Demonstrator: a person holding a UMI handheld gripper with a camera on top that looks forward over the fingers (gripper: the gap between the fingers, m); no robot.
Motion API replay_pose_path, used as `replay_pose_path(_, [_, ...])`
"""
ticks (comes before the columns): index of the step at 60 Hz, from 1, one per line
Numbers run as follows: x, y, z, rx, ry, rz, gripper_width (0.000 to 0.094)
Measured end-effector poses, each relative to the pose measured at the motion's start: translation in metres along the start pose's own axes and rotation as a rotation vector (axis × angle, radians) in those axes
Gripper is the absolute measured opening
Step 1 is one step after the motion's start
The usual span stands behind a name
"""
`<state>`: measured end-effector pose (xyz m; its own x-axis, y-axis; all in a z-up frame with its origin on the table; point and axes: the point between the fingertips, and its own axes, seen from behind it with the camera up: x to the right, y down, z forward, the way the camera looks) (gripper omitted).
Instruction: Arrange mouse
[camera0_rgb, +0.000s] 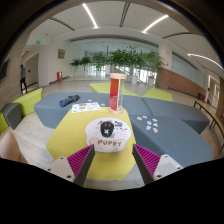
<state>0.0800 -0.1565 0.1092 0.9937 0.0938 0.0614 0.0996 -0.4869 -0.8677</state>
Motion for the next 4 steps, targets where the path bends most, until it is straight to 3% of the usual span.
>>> replay_pose_path(4, [0.0019, 0.0127, 0.0023, -0.031, -0.006, 0.008, 0.0829])
